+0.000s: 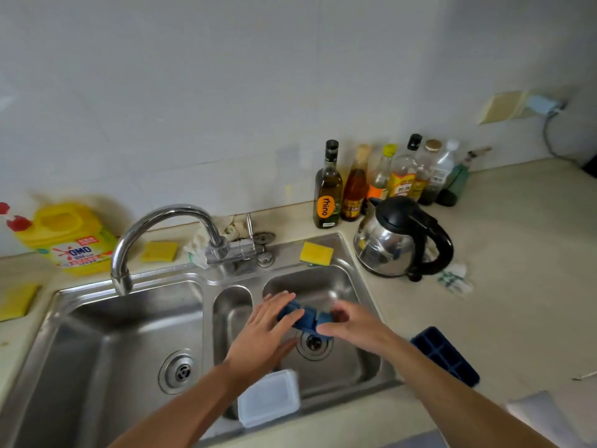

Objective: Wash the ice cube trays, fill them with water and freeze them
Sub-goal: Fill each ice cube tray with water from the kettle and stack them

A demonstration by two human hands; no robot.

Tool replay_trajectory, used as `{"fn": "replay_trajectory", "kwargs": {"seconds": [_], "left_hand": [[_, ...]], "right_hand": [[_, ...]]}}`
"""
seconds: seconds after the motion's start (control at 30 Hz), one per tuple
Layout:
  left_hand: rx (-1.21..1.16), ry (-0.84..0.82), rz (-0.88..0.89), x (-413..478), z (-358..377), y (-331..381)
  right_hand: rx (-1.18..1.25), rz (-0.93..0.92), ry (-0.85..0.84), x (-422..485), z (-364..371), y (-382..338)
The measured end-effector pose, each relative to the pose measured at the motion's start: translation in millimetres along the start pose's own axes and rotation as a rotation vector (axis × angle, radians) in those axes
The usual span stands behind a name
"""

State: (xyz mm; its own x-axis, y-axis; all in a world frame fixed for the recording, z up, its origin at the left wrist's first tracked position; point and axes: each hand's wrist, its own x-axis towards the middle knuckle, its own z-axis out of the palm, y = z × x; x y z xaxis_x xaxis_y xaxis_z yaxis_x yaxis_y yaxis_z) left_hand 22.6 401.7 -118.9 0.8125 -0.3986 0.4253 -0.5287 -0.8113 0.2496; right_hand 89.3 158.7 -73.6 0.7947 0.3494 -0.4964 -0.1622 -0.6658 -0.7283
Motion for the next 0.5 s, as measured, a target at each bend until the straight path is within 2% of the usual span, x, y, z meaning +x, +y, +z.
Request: {"fn": "replay_trajectory", "kwargs": {"seconds": [0.13, 0.27, 0.37, 0.43, 0.5], "left_hand": [[-0.051, 0.079, 0.040, 31.1, 19.5, 3.1], [-0.063, -0.029, -0.022, 49.6, 34.0, 4.8], [-0.160, -0.216, -0.275, 58.1, 49.3, 6.9], [-0.200, -0.355, -0.454, 63.1, 63.3, 4.5], [-0.216, -0.437, -0.591, 68.5, 74.8, 2.2]], "right_hand": [[0.075, 0.091, -0.009, 1.4, -16.4, 10.5], [-0.052, 0.083, 0.104, -7.0, -36.9, 23.9], [-0.381, 0.059, 0.216, -18.3, -59.2, 43.6], [-0.625, 0.079, 0.203, -24.7, -71.0, 59.8], [-0.760, 0.134, 0.144, -29.8, -77.9, 75.1]]}}
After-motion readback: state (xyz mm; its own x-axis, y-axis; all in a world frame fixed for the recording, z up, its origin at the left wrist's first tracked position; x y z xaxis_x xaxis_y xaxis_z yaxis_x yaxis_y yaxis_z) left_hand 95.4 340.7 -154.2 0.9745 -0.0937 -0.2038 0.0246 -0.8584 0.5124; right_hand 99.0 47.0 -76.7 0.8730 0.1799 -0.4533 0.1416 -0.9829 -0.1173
